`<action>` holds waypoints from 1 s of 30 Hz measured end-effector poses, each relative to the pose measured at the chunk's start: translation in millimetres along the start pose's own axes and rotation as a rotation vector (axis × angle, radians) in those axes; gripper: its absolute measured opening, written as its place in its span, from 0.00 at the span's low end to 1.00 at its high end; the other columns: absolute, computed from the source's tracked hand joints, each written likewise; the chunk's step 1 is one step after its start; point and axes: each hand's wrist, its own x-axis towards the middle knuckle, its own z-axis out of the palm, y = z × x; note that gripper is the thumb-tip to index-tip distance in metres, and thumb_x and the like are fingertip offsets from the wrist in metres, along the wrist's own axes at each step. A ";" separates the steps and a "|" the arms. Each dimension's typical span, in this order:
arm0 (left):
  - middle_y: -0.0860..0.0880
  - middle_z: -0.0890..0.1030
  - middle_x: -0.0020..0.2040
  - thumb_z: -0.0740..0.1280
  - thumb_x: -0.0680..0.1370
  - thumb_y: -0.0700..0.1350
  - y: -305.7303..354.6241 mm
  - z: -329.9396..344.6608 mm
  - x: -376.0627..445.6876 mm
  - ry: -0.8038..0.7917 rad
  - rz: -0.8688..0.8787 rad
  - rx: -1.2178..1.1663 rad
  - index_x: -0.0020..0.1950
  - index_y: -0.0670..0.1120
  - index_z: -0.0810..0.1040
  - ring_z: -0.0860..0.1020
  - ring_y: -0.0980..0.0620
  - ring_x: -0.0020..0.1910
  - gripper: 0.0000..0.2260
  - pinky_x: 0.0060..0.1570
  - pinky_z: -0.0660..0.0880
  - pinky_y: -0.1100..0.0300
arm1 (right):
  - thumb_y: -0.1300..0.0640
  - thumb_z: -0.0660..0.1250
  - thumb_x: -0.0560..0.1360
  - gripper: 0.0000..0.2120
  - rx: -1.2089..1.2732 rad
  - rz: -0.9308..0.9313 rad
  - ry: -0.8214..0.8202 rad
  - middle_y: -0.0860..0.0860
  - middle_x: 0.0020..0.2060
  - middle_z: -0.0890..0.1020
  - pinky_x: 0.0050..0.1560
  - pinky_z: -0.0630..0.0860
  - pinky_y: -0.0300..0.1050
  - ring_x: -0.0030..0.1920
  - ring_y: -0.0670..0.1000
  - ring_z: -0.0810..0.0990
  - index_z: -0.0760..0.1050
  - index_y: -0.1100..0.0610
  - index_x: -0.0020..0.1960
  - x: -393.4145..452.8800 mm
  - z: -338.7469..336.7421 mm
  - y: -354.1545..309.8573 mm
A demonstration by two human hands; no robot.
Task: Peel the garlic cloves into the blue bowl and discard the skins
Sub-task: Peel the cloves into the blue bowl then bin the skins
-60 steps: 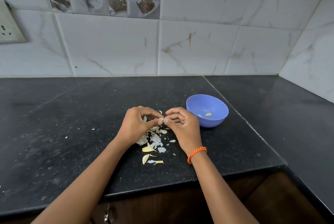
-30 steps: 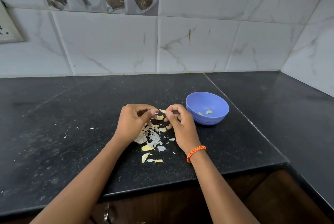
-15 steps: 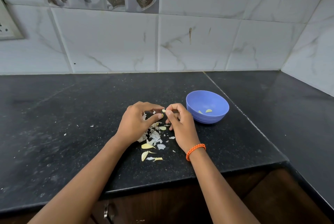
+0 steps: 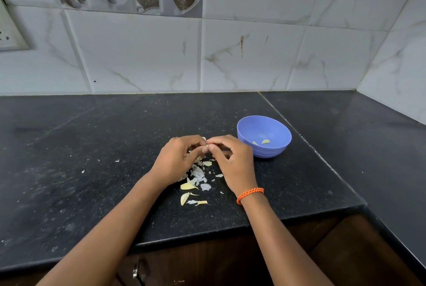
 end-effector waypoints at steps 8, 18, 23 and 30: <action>0.62 0.84 0.40 0.68 0.86 0.44 -2.5 1.7 -1.1 0.040 -0.016 0.153 0.55 0.59 0.87 0.79 0.58 0.45 0.11 0.43 0.77 0.56 | 0.64 0.71 0.80 0.05 -0.345 -0.106 -0.081 0.49 0.44 0.82 0.42 0.79 0.45 0.43 0.47 0.81 0.84 0.55 0.50 1.0 -10.4 2.9; 0.63 0.84 0.38 0.69 0.85 0.48 -5.4 1.2 0.4 0.074 -0.093 0.160 0.54 0.60 0.87 0.77 0.60 0.46 0.09 0.44 0.75 0.56 | 0.69 0.68 0.78 0.09 -0.722 -0.116 -0.299 0.49 0.44 0.77 0.46 0.76 0.51 0.49 0.53 0.75 0.78 0.55 0.47 30.7 -27.6 -28.2; 0.63 0.84 0.38 0.69 0.85 0.48 -7.2 0.6 2.2 0.078 -0.107 0.155 0.54 0.60 0.87 0.77 0.58 0.45 0.09 0.44 0.76 0.54 | 0.70 0.67 0.77 0.10 -0.788 -0.053 -0.432 0.52 0.48 0.78 0.48 0.75 0.50 0.53 0.54 0.75 0.77 0.55 0.50 14.2 -14.5 -20.2; 0.63 0.85 0.41 0.72 0.83 0.48 -6.8 2.8 0.1 0.079 -0.087 0.120 0.54 0.60 0.88 0.77 0.57 0.47 0.07 0.47 0.78 0.50 | 0.62 0.71 0.80 0.05 -0.592 0.007 -0.331 0.47 0.44 0.83 0.47 0.76 0.45 0.47 0.48 0.79 0.83 0.53 0.48 22.9 -18.6 -10.9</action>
